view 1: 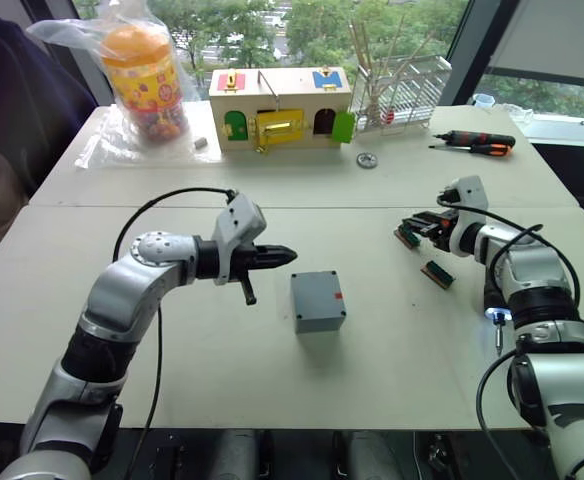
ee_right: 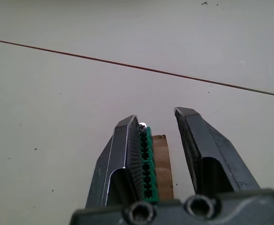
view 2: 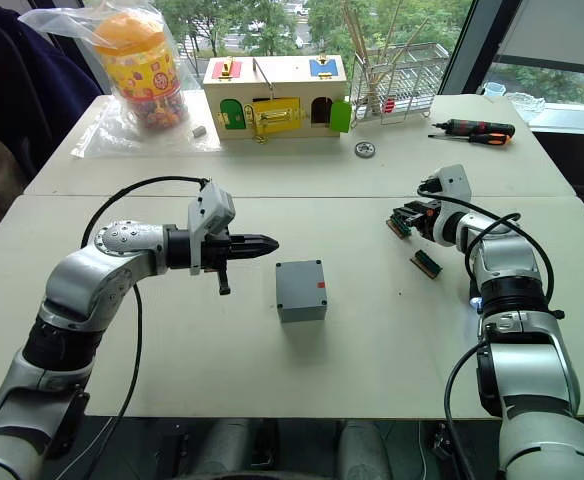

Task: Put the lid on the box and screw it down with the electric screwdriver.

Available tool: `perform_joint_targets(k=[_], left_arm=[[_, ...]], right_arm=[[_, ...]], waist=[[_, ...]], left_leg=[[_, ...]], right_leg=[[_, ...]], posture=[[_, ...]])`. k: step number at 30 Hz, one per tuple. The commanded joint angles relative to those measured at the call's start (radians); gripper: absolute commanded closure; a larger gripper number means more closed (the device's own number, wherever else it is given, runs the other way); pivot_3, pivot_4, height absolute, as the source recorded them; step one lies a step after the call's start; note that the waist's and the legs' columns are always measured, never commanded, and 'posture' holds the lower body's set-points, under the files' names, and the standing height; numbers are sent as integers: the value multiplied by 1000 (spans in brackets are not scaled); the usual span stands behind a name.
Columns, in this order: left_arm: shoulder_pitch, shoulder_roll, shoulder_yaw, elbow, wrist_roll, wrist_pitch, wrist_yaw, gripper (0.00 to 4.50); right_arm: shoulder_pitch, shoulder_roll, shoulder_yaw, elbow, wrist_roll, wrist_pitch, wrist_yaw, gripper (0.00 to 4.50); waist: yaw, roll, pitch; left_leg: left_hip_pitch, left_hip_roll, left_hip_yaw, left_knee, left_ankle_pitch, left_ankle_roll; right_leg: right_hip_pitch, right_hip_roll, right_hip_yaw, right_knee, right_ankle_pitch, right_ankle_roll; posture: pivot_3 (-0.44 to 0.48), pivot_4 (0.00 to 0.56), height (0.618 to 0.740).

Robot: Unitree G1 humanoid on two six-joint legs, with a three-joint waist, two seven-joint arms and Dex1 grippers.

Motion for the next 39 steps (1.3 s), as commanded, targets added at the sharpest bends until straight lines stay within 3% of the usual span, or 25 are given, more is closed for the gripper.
perform_joint_targets(k=[1, 24, 26, 28, 29, 39], left_arm=[[-7, 4, -3, -31, -11, -3, 4, 4500], [2, 9, -30, -22, -5, -20, 14, 4500], [5, 11, -34, -22, -3, -21, 14, 4500], [6, 13, -37, -22, -1, -22, 13, 4500], [7, 13, -39, -22, -1, -22, 13, 4500], [7, 17, -44, -17, -1, -23, 10, 4500]], right_arm=[[4, 3, -34, -42, 10, 6, 3, 2857], [-10, 35, -59, -24, 9, 8, 10, 2857], [-13, 39, -61, -18, 8, 2, 7, 3416], [-16, 42, -61, -14, 7, -1, 5, 4275], [-15, 43, -61, -14, 7, -2, 5, 4443], [1, 33, -70, -63, 16, 28, 13, 4443]], waist=[[2, 0, 0], [1, 0, 0], [0, 0, 0], [0, 0, 0], [1, 0, 0], [1, 0, 0]], left_leg=[[0, 0, 0, 0, 0, 0], [0, 0, 0, 0, 0, 0], [0, 0, 0, 0, 0, 0], [0, 0, 0, 0, 0, 0], [0, 0, 0, 0, 0, 0], [0, 0, 0, 0, 0, 0]], right_leg=[[0, 0, 0, 0, 0, 0], [0, 0, 0, 0, 0, 0], [0, 0, 0, 0, 0, 0], [0, 0, 0, 0, 0, 0], [0, 0, 0, 0, 0, 0], [0, 0, 0, 0, 0, 0]], posture=[[0, 150, 706], [0, 150, 706], [0, 150, 706], [0, 150, 706], [0, 150, 706], [0, 150, 706]])
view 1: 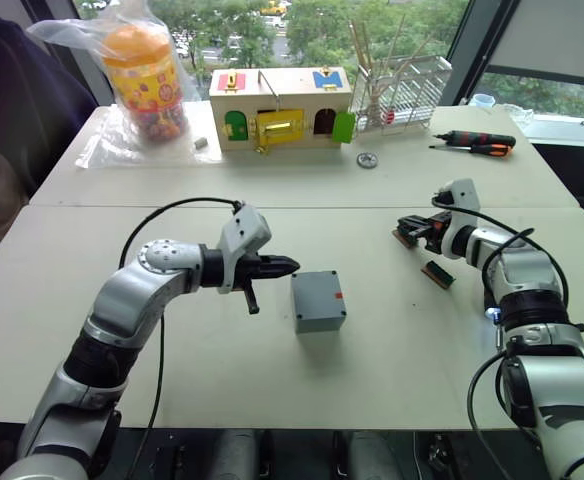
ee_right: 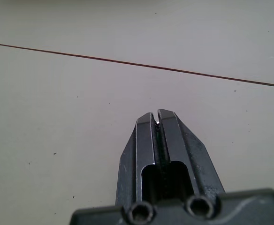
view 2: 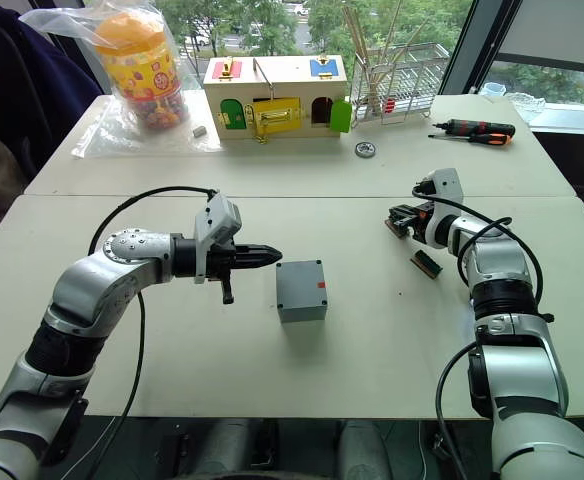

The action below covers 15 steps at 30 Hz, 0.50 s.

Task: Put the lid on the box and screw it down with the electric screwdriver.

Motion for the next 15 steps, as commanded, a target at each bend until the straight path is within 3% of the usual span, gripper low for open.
perform_joint_targets(k=[1, 15], left_arm=[[-5, 9, 1, -21, 4, -19, -4, 4500], [-12, 4, 3, 2, -6, -26, -17, 4500]], right_arm=[[-6, -18, -33, -70, 18, 12, 8, 4443], [80, -75, -63, -366, 67, 156, 42, 4443]], waist=[[0, 0, 0], [2, 0, 0]], left_leg=[[0, 0, 0, 0, 0, 0], [0, 0, 0, 0, 0, 0]], right_leg=[[0, 0, 0, 0, 0, 0], [0, 0, 0, 0, 0, 0]], posture=[[0, 150, 706], [0, 150, 706]])
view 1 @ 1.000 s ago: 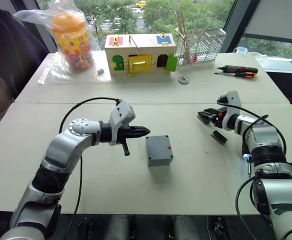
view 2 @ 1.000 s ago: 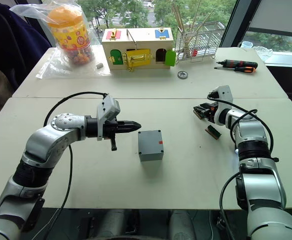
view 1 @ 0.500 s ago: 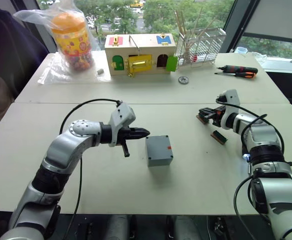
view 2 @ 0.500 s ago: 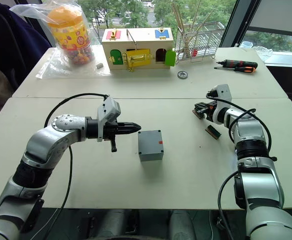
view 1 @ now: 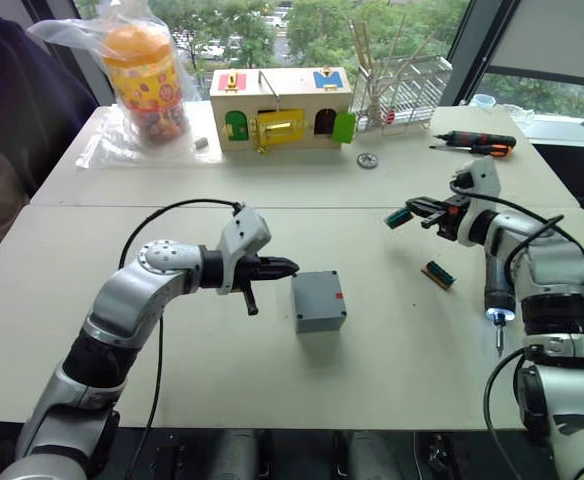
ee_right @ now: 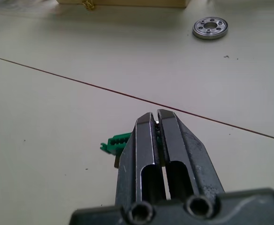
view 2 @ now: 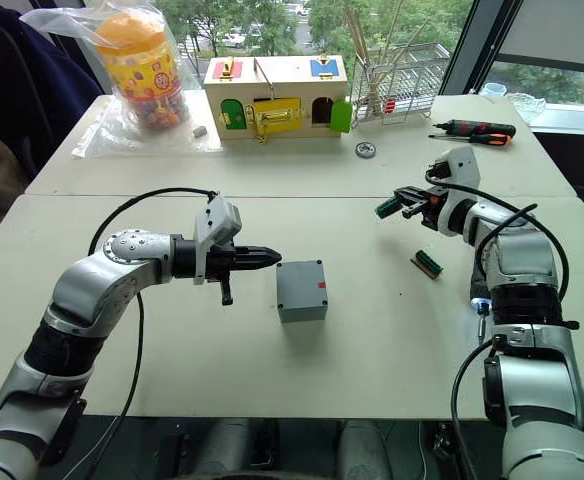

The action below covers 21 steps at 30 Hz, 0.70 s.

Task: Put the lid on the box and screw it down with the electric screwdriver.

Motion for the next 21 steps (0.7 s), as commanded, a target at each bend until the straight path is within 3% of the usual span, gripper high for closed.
perform_joint_targets(k=[1, 13, 21], left_arm=[[-14, -5, 5, -2, -4, -25, -9, 4500], [-3, -2, 1, -2, 3, -32, -10, 4500], [3, -6, -7, -3, 5, -39, -7, 4500]], right_arm=[[18, -11, -5, -45, 13, 23, 4, 4443], [172, -41, 75, -137, -40, 84, 23, 4443], [196, -17, -30, -200, 35, 66, -17, 4443]], waist=[[1, 0, 0], [0, 0, 0], [2, 0, 0]], left_leg=[[0, 0, 0, 0, 0, 0], [0, 0, 0, 0, 0, 0], [1, 0, 0, 0, 0, 0]], right_leg=[[0, 0, 0, 0, 0, 0], [0, 0, 0, 0, 0, 0], [0, 0, 0, 0, 0, 0]], posture=[[0, 150, 706], [0, 150, 706], [0, 150, 706]])
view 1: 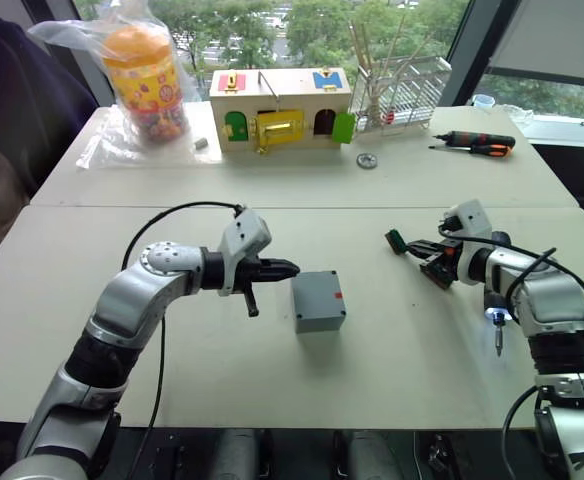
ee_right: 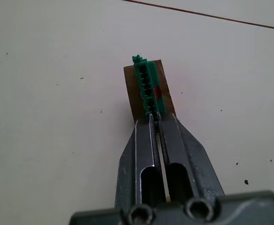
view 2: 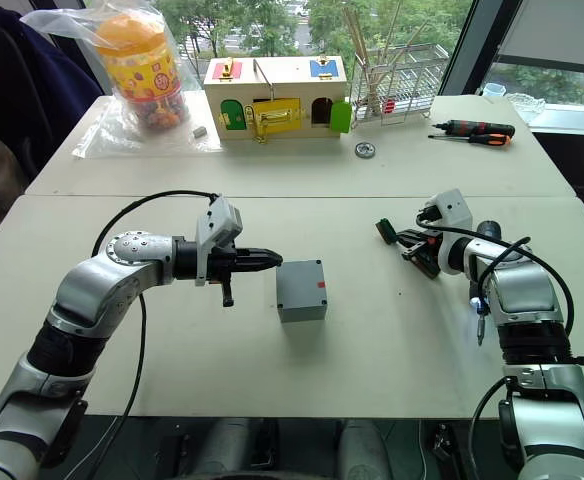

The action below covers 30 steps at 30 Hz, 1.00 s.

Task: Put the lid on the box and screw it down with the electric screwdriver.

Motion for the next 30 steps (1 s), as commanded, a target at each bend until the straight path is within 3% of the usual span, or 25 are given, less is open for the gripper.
perform_joint_targets(k=[1, 13, 30], left_arm=[[-3, -1, -1, -16, 4, -20, 0, 4500], [-10, -10, -10, 4, 8, -31, -3, 4500], [-5, -16, -10, 6, 21, -36, 3, 4500]], right_arm=[[5, 11, -74, -77, 72, 6, 4, 4443], [55, -25, -87, -181, 135, 46, 24, 4443], [6, 9, -22, -17, 71, -20, -4, 4443]], waist=[[0, 0, 0], [2, 0, 0], [0, 0, 0]], left_leg=[[0, 0, 0, 0, 0, 0], [0, 0, 0, 0, 0, 0], [0, 0, 0, 0, 0, 0]], right_leg=[[0, 0, 0, 0, 0, 0], [0, 0, 0, 0, 0, 0], [0, 0, 0, 0, 0, 0]], posture=[[0, 150, 706], [0, 150, 706], [0, 150, 706]])
